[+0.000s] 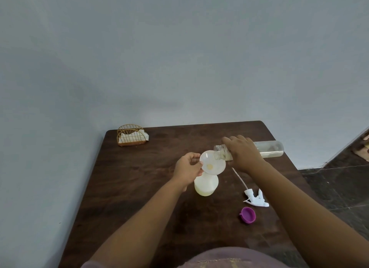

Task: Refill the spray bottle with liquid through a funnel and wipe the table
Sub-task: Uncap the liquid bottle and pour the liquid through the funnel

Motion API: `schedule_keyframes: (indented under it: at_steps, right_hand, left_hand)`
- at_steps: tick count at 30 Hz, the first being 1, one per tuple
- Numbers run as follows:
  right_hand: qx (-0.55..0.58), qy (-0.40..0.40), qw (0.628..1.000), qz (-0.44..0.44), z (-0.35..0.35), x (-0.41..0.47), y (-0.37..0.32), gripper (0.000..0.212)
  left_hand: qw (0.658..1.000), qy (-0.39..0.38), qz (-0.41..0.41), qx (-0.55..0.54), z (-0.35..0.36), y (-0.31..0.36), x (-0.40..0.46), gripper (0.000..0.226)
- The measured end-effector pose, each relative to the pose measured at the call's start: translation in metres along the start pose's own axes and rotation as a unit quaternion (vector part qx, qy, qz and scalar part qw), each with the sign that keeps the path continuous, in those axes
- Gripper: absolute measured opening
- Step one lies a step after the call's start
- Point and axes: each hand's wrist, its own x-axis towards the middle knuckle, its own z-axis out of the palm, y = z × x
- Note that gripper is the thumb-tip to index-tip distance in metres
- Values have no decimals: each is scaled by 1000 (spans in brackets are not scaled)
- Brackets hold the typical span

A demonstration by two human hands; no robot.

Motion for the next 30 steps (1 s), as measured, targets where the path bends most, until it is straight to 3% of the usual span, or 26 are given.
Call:
schedule_keyframes:
  at_steps: [15, 21, 25, 30]
  right_hand:
    - [6, -1, 1000, -5, -2, -2, 0, 40]
    - [175, 5, 984, 30, 3, -1, 4, 39]
    - [354, 24, 932, 73, -3, -8, 7, 36]
    - [435, 46, 890, 126, -14, -16, 11, 43]
  left_hand:
    - [1000, -1, -18, 5, 0, 0, 0, 29]
    - [1000, -10, -18, -10, 0, 0, 0, 27]
    - [1000, -11, -18, -7, 0, 1, -1, 26]
    - [1000, -12, -21, 0, 1, 2, -2, 25]
